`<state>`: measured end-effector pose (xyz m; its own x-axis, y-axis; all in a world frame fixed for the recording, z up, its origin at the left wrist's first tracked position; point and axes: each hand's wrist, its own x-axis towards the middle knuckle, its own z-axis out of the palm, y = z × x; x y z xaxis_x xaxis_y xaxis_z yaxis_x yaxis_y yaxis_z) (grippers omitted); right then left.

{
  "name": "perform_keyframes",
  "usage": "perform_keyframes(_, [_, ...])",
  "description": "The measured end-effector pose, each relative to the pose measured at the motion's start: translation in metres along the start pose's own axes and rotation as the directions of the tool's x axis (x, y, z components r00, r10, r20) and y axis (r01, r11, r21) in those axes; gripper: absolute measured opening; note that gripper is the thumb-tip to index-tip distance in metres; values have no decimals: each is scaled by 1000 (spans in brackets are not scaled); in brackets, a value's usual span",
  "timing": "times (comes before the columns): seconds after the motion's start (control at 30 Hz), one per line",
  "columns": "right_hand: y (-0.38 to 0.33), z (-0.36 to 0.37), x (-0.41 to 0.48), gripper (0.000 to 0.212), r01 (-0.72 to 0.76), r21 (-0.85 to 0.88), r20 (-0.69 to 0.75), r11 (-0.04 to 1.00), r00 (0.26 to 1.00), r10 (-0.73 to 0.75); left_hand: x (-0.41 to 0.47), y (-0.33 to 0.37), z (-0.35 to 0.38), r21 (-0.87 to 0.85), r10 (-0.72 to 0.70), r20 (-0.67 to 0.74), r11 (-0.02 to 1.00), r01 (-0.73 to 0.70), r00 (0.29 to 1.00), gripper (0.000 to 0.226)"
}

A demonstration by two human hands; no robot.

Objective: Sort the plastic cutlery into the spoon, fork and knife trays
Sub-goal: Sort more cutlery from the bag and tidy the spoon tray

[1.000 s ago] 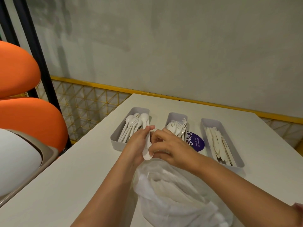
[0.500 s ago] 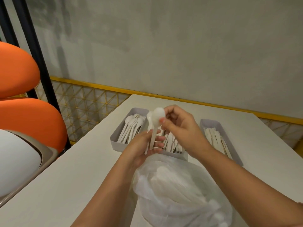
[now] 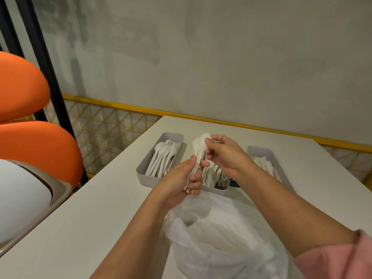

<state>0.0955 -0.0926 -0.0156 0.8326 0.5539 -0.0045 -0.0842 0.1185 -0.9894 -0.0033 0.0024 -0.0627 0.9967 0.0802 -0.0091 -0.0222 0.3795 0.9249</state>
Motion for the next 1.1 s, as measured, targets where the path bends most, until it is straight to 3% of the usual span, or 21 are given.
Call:
perform_keyframes(0.2, [2,1,2,18,-97,47,221,994,972,84,-4,4,-5,-71,-28,23,997,30,999,41])
perform_keyframes(0.37, [5,6,6,16,-96,75,199,993,977,79,-5,5,-7,-77,-80,39,994,83,996,46])
perform_keyframes(0.53, [8,14,13,15,-104,92,156,990,984,89,-3,5,-12,-59,-32,-36,998,30,999,37])
perform_keyframes(0.67, [11,16,17,16,-74,7,129,997,989,73,-3,5,-13,30,-2,-91,1000,4,996,36])
perform_keyframes(0.83, [5,19,14,14,-121,-6,229,993,966,119,-4,6,-12,185,-99,-89,976,114,991,53])
perform_keyframes(0.93, [2,25,18,14,-106,-13,213,994,971,106,-2,8,-16,202,-15,-212,978,59,977,52])
perform_keyframes(1.0, [2,29,26,12,-94,40,131,995,988,88,0,12,-25,240,155,-436,969,-51,886,40])
perform_keyframes(1.1, [2,35,38,7,-81,87,11,993,997,81,0,15,-49,411,426,-660,894,-177,619,24])
